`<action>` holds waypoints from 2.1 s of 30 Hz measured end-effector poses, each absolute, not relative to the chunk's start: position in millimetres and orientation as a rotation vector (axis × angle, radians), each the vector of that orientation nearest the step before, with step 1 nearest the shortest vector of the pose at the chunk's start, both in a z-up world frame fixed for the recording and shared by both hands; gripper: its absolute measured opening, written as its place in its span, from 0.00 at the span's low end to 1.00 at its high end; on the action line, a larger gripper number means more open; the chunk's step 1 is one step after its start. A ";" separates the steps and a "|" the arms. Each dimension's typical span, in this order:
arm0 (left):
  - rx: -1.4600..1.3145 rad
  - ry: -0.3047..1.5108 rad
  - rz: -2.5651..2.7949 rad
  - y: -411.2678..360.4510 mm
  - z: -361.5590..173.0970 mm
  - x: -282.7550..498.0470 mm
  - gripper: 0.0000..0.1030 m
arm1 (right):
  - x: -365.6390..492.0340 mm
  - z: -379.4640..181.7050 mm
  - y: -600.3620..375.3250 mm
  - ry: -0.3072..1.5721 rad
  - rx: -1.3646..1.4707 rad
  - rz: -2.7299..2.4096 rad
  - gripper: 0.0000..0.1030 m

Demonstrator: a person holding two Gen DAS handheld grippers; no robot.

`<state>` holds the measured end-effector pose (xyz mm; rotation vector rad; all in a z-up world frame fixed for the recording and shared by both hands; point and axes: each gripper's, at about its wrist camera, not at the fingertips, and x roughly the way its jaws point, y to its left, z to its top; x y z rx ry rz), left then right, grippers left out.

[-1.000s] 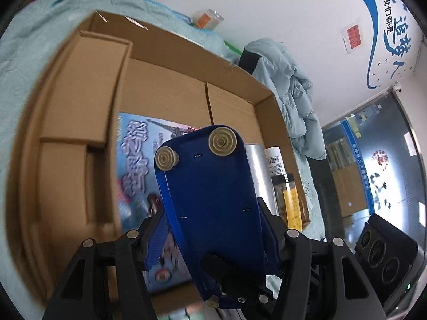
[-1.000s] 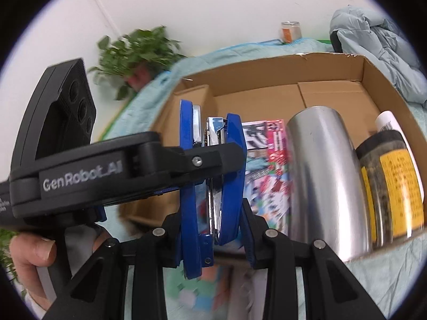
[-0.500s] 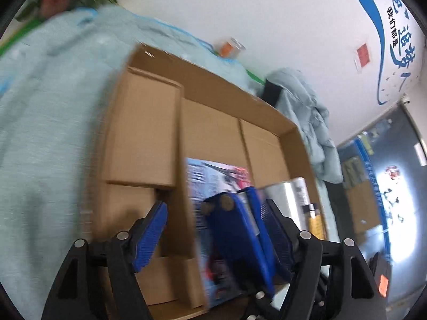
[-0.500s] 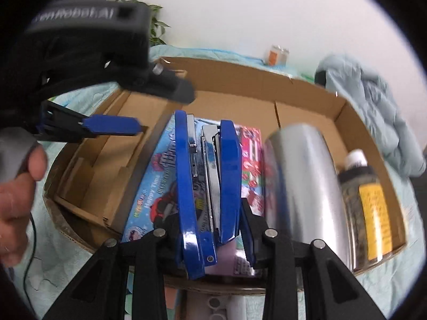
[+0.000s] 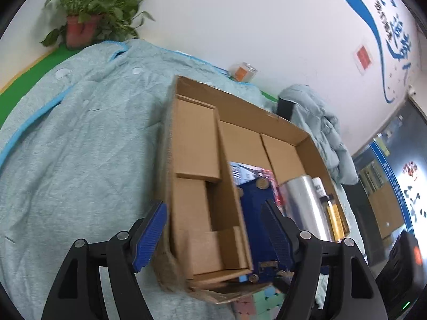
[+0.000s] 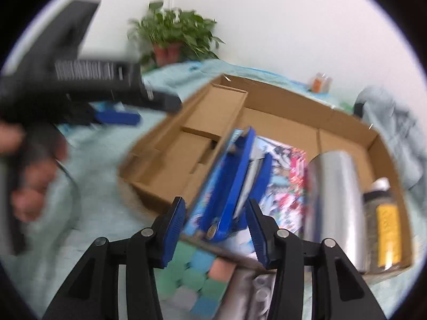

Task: Organize rigid objects
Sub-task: 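Open both grippers and withdraw from the stapler, then grasp the white hair dryer by its head between both grippers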

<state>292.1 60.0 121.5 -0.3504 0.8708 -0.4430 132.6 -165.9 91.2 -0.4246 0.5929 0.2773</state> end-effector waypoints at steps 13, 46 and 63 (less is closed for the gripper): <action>-0.133 0.684 -0.375 -12.6 152.0 198.0 0.99 | 83.0 105.7 -225.2 0.528 -0.201 0.290 0.74; -0.288 1.177 -0.600 -87.3 20.6 41.4 0.71 | 9.0 22.4 -253.6 0.770 -0.134 0.436 0.53; -0.370 1.206 -0.607 -76.4 19.3 84.4 0.64 | 8.9 9.5 -247.8 0.798 -0.104 0.432 0.60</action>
